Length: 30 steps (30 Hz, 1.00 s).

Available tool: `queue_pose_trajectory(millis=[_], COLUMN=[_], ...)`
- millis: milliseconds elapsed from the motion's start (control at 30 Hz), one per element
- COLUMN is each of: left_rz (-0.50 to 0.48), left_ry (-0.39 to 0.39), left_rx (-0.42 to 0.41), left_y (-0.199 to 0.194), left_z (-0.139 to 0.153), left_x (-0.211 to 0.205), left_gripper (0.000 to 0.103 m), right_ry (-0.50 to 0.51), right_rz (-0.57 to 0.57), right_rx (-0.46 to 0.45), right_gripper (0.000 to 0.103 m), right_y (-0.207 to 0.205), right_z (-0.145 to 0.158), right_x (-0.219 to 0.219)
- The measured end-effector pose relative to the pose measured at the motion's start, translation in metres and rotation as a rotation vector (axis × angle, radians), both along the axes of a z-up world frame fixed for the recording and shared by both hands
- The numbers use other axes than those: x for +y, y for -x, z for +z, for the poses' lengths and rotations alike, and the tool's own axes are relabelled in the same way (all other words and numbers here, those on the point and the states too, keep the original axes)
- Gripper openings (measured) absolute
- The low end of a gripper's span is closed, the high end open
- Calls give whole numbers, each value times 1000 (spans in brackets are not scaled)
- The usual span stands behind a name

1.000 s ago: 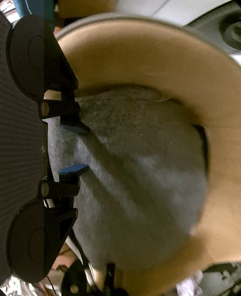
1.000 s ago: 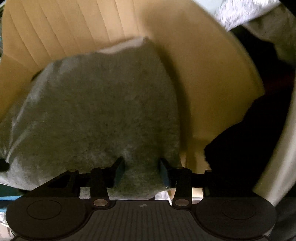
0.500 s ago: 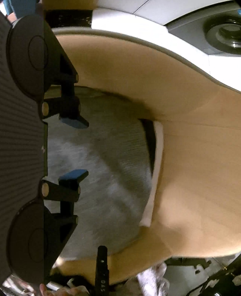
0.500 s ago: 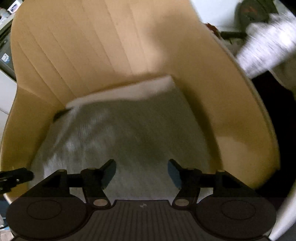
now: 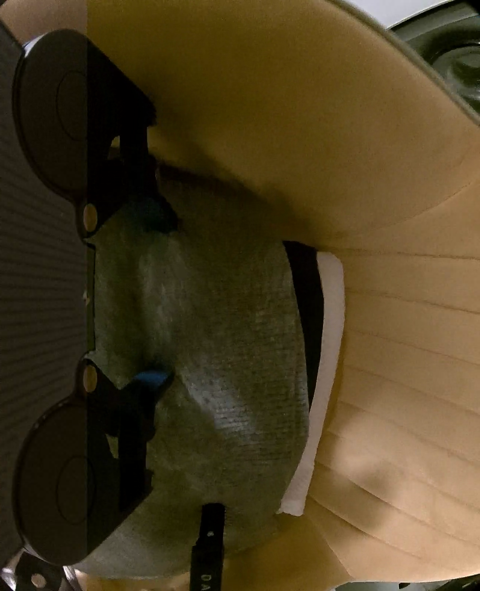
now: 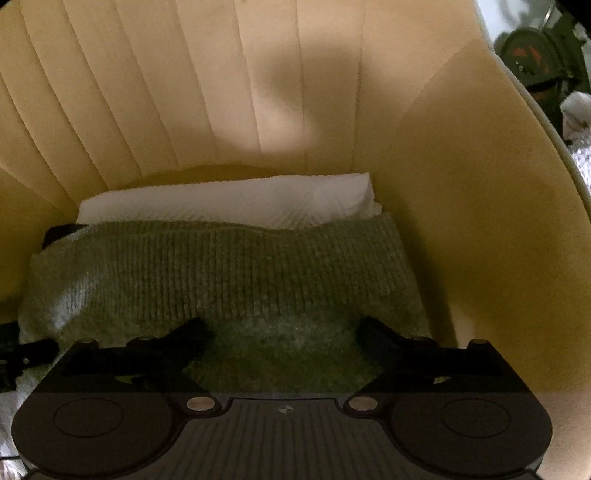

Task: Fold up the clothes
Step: 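Open both grippers and pull them back from the chair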

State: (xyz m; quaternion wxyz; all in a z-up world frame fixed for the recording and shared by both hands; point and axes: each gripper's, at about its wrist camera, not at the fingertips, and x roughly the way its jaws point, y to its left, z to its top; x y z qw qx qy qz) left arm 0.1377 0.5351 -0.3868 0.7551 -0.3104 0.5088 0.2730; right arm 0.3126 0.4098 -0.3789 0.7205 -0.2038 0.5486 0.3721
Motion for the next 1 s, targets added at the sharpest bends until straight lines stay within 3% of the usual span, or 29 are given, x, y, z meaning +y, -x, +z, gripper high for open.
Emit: queue_pose_trajectory(millis=[67, 167, 267, 367, 467, 567, 733, 1000], left_rz=[-4, -2, -35, -65, -98, -118, -118, -277], left_ry=[16, 4, -47, -117, -174, -187, -150, -274], left_rx=[19, 49, 60, 61, 45, -25, -170, -273], left_y=[-5, -11, -14, -11, -5, 7, 37, 76], left_z=[-2, 1, 11, 31, 61, 101, 167, 236], left_x=[-1, -4, -12, -22, -33, -43, -58, -104], left_gripper=[97, 99, 99, 99, 99, 100, 102, 102], right_ry=[-29, -77, -124, -150, -169, -189, -265, -310], right_rz=[-8, -26, -82, -141, -127, -117, -221, -293], right_rx=[14, 40, 48, -3, -47, -83, -118, -205], right_gripper=[102, 102, 102, 102, 102, 102, 102, 102], right_y=[1, -1, 1, 9, 23, 38, 65, 133], right_z=[4, 10, 21, 41, 65, 93, 159, 255], right_x=[-6, -13, -23, -33, -44, -58, -95, -160])
